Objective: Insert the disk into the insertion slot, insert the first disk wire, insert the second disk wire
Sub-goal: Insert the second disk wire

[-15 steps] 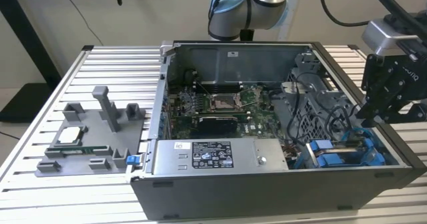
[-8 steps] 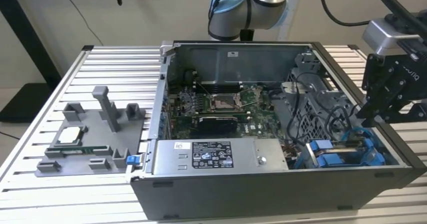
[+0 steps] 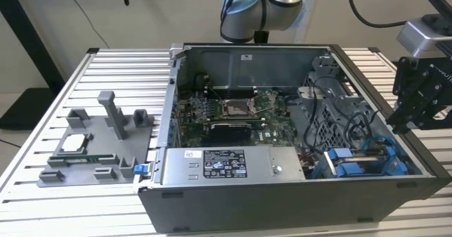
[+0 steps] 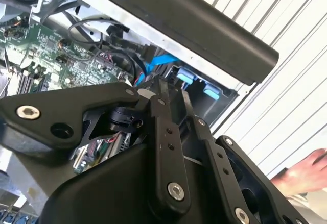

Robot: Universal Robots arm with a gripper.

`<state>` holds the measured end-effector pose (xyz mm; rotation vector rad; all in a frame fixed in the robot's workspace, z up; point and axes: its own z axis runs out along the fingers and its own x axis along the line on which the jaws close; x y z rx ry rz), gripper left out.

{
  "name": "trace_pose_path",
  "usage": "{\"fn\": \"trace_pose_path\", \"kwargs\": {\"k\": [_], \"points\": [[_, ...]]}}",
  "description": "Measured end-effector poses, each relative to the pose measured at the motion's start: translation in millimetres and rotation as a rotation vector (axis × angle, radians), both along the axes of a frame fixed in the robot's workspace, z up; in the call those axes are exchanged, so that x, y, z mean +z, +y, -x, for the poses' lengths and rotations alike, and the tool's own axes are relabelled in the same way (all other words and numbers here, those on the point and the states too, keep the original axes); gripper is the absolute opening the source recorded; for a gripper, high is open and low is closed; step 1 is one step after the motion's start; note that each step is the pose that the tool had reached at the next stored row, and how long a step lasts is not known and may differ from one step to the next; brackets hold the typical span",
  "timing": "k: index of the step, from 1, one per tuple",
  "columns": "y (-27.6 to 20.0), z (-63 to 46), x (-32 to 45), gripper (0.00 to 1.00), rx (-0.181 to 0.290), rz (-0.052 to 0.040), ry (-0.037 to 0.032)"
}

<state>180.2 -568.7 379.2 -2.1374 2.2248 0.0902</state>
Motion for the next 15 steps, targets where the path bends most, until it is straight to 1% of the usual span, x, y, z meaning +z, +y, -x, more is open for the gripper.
{"fn": "trace_pose_path", "kwargs": {"k": [4,7,9,12,15], "points": [[0.3,-8.0,0.1,1.00,0.000,0.0001,0.0010],[1.5,-10.6,0.0,1.00,0.000,-0.0001,0.0011],[3.9,-11.2,0.0,1.00,0.000,0.0000,0.0011],[9.5,-11.3,0.1,1.00,0.000,-0.0002,0.0011],[12.6,-11.3,2.5,1.00,0.000,0.0001,0.0011]]}}
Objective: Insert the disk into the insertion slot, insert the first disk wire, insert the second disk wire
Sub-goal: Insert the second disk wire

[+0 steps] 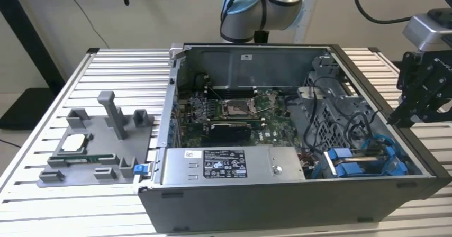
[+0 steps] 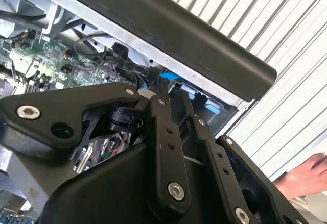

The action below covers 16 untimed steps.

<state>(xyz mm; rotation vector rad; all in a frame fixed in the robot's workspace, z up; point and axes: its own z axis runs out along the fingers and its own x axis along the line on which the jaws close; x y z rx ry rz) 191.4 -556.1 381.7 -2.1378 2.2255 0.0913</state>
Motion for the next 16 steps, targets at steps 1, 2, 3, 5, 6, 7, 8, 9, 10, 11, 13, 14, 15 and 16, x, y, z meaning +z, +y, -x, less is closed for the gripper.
{"fn": "trace_pose_path", "kwargs": {"k": [1,2,3,5,6,7,8,9,10,11,13,14,15,16], "points": [[1.4,0.0,0.6,1.00,0.000,-0.0001,0.0000],[3.1,0.0,1.1,1.00,0.000,0.0000,0.0000],[5.1,0.0,1.5,1.00,0.000,0.0000,0.0000],[9.4,0.0,1.9,1.00,0.000,-0.0001,0.0000],[11.7,0.0,1.9,1.00,0.000,-0.0001,0.0000],[14.1,0.0,1.9,1.00,0.000,-0.0001,0.0000],[16.4,-0.1,1.9,1.00,0.000,0.0000,0.0000],[18.8,-0.3,2.0,1.00,0.000,0.0001,0.0004],[20.9,-0.7,1.9,1.00,0.000,0.0002,0.0019],[21.7,-1.9,1.7,1.00,0.000,0.0004,0.0075],[21.8,-6.4,1.5,1.00,0.000,0.0022,0.0356],[21.7,-8.4,1.5,1.00,0.000,0.0034,0.0532],[21.6,-10.3,1.5,1.00,0.000,0.0046,0.0717],[21.5,-12.5,1.4,1.00,0.000,0.0054,0.0881]]}}
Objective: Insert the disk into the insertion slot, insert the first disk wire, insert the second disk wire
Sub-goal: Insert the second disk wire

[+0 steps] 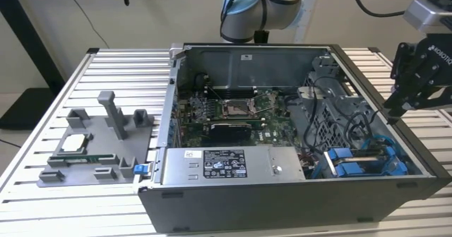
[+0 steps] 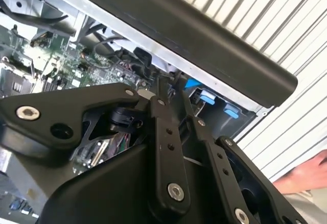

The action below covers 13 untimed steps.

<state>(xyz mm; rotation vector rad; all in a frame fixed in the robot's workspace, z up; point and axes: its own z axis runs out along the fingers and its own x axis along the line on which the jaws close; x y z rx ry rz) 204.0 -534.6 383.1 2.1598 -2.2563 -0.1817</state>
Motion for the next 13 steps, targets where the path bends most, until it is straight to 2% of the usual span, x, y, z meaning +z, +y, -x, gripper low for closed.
{"fn": "trace_pose_path", "kwargs": {"k": [2,3,10,13], "points": [[-1.4,-4.8,-0.3,1.00,0.000,0.0003,0.0255],[-2.3,-6.8,-0.7,1.00,0.000,0.0004,0.0323],[-9.4,-12.2,-8.6,1.00,0.000,0.0004,0.0459],[-10.5,-13.0,-12.1,1.00,0.000,0.0003,0.0536]]}}
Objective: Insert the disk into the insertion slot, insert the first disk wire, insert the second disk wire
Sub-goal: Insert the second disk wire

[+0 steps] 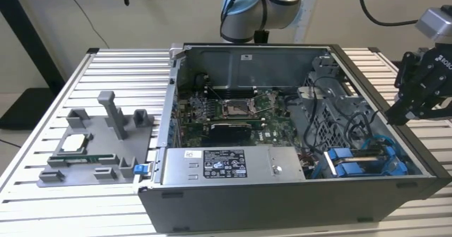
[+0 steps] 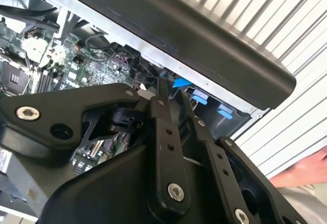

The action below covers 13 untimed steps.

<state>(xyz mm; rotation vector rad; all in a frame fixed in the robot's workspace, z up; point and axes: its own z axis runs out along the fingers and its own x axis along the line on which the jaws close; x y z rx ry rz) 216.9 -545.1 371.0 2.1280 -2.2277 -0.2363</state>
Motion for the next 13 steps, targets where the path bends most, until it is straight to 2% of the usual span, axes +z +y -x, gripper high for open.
{"fn": "trace_pose_path", "kwargs": {"k": [3,4,6,11,13], "points": [[-0.3,-0.2,-2.8,1.00,0.000,-0.0003,0.0081],[-0.3,-0.2,-3.7,0.00,0.000,-0.0006,0.0107],[-0.4,-0.1,-4.7,0.00,0.000,-0.0041,0.0138],[-0.7,-0.1,-5.8,0.00,0.000,-0.0266,0.0150],[-1.1,0.5,-3.7,0.00,0.000,-0.0331,0.0150]]}}
